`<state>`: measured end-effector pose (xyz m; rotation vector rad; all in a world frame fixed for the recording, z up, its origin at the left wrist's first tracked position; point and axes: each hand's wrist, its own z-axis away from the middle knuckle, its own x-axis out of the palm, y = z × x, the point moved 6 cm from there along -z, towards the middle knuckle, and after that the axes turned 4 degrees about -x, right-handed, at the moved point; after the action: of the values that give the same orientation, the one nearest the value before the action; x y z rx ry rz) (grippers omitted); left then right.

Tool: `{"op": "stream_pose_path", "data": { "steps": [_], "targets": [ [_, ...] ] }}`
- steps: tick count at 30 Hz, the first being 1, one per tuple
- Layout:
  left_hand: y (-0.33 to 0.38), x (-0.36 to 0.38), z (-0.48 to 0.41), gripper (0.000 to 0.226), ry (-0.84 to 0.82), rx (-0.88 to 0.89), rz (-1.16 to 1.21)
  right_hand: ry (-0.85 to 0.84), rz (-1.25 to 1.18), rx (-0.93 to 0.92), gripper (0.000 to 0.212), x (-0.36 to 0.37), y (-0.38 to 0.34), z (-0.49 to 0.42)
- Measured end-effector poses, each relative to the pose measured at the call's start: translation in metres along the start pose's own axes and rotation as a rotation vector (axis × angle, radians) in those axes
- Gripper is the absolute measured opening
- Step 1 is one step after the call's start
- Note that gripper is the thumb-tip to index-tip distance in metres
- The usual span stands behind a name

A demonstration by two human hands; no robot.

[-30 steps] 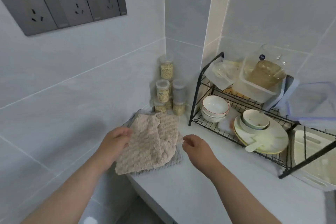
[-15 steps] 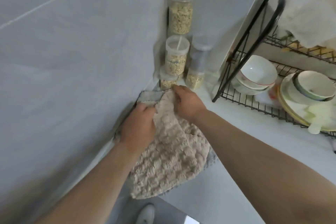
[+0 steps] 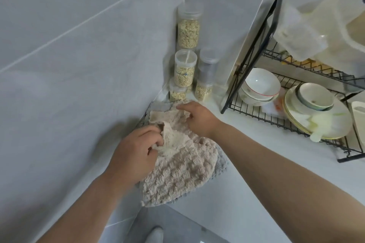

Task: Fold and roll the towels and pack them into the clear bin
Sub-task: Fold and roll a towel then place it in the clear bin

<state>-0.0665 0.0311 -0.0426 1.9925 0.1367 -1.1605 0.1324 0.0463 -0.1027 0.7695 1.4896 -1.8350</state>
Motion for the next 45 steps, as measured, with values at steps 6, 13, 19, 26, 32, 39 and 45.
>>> {"op": "stream_pose_path", "data": {
  "steps": [6, 13, 19, 26, 32, 39, 45],
  "targets": [
    [0.003, -0.015, -0.001, 0.037, -0.087, -0.158, 0.193, -0.199, -0.346, -0.166, 0.071, 0.005, -0.069, 0.035],
    [0.019, -0.065, -0.007, 0.031, -0.063, -0.25, 0.256, -0.031, -0.519, -0.08, 0.01, -0.018, -0.076, 0.067],
    [0.052, -0.083, -0.024, 0.012, -0.157, -0.246, -0.27, 0.164, -0.223, -0.002, 0.018, -0.099, -0.052, 0.137],
    [0.17, -0.036, -0.085, 0.013, -0.318, -0.008, -0.359, 0.21, 0.109, 0.14, 0.014, -0.197, -0.002, 0.25],
    [0.248, 0.041, -0.127, 0.02, -0.254, 0.152, -0.27, 0.44, 0.15, 0.332, 0.008, -0.246, 0.075, 0.33],
    [0.241, 0.173, -0.06, 0.005, -0.516, 0.457, -0.65, 0.334, 0.182, 0.394, 0.004, -0.158, 0.151, 0.382],
    [0.181, 0.261, 0.035, 0.02, -0.965, 0.407, -0.604, -0.029, 0.163, 0.377, 0.008, -0.025, 0.21, 0.402]
  ]
}}
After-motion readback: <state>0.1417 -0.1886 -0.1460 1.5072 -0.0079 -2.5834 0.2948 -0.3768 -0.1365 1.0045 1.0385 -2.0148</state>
